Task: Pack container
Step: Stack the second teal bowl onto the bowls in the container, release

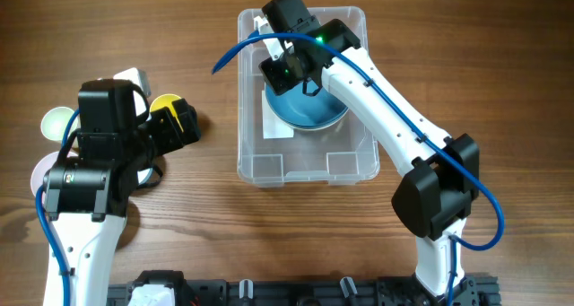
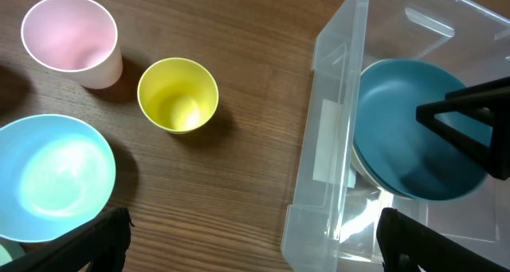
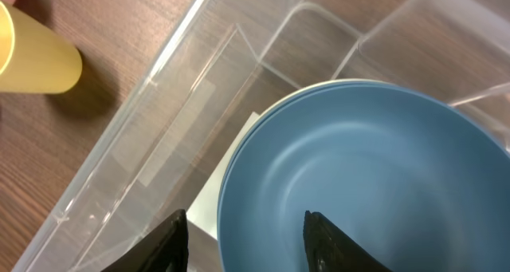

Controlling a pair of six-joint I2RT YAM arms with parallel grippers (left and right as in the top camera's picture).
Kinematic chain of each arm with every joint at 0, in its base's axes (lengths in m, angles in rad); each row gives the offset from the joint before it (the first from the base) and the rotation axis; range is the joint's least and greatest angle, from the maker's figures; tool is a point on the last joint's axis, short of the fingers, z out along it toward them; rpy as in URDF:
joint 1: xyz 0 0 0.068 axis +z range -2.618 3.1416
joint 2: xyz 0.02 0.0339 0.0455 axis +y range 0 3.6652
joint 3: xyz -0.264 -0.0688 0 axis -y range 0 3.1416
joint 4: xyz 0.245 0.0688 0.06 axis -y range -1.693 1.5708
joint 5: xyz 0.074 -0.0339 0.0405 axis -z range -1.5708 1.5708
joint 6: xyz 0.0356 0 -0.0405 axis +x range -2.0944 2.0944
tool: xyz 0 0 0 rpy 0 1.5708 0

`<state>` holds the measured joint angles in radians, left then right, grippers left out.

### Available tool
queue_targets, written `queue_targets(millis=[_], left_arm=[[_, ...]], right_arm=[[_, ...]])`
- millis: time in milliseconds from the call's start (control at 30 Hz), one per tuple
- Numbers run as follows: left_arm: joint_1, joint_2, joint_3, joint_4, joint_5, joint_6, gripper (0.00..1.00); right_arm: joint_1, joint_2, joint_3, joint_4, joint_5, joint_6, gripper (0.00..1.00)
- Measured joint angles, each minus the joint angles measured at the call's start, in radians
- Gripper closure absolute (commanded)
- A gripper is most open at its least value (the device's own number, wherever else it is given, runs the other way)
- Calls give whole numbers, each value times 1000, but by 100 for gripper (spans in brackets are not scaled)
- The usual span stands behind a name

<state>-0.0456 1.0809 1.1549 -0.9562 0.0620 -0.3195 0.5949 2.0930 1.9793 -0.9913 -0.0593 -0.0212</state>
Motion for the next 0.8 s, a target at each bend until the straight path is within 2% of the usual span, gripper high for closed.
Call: queue_targets(millis=[67, 133, 200, 267, 433, 800], left_arm=[[0, 0, 0, 0, 0, 0, 0], [0, 0, 0, 2, 0, 0, 0], [0, 0, 0, 2, 0, 0, 0], [0, 0, 0, 2, 0, 0, 0], [0, 0, 0, 2, 0, 0, 0], [0, 0, 0, 3, 0, 0, 0]], right_arm=[[0, -11, 0, -16, 0, 0, 56], [0, -48, 0, -56, 0, 1, 64], [0, -100, 0, -116, -1, 8, 83], [0, -173, 2, -190, -8, 15, 95], [0, -242, -10, -325, -30, 87, 96], [-19, -228, -455, -108, -43, 260, 96]])
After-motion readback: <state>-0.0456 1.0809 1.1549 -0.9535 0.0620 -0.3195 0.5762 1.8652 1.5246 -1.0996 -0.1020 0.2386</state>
